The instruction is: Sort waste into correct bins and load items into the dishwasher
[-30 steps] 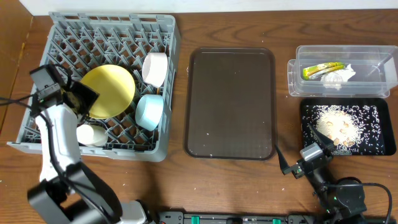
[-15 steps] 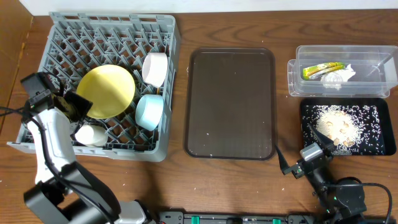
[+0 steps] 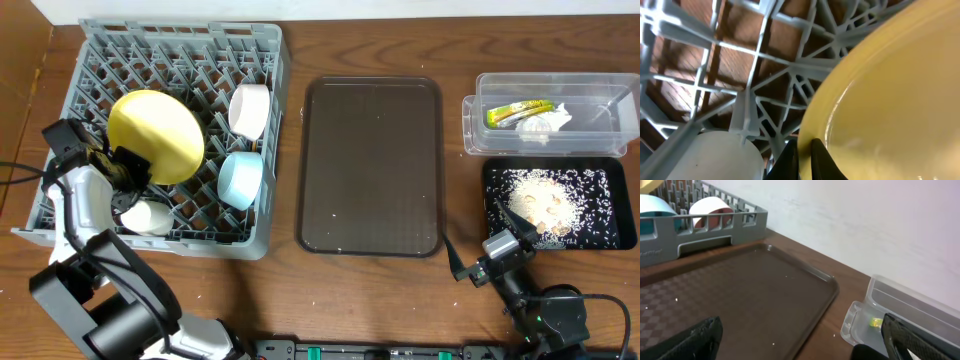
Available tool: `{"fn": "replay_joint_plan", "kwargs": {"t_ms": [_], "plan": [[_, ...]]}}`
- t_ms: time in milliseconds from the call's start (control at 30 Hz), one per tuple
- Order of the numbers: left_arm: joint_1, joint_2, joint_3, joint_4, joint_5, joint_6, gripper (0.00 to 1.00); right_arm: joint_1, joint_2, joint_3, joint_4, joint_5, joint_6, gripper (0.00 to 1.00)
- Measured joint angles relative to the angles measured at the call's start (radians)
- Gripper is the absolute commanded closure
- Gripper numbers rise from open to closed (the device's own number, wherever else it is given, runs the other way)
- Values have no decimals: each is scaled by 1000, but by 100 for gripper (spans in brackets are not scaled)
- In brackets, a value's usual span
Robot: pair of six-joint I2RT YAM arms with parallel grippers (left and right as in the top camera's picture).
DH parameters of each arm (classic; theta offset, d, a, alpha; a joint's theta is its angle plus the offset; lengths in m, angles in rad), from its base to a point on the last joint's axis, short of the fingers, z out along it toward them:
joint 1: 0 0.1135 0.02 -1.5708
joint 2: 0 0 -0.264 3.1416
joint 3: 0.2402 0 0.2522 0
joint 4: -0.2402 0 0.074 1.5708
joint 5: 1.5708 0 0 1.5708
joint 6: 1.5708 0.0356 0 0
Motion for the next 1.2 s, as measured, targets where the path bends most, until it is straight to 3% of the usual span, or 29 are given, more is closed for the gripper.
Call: {"fn": "replay_joint_plan", "kwargs": {"t_ms": [500,567,600,667,967,1000,1033,1100,1200], "plan": [[-28,-265,-2,13,-153,74,92,0,0,0,0,0,0,1],[-43,-266,-2,-2,-175,83,83,0,0,0,0,0,0,1],[-48,-264,-2,-12,-177,87,71,0,0,0,0,0,0,1],[-51,-254,-2,-28,-168,83,61,0,0,0,0,0,0,1],[-14,-85,-2,-40,-14,23,50,0,0,0,0,0,0,1],[-12,-60,-2,-44,1,16,52,0,0,0,0,0,0,1],[-12,-43,-2,-46,10,12,74,0,0,0,0,0,0,1],[-12,-7,-2,-25,37,-1,92,0,0,0,0,0,0,1],[-1,7,-4,4,30,-1,92,0,0,0,0,0,0,1]]}}
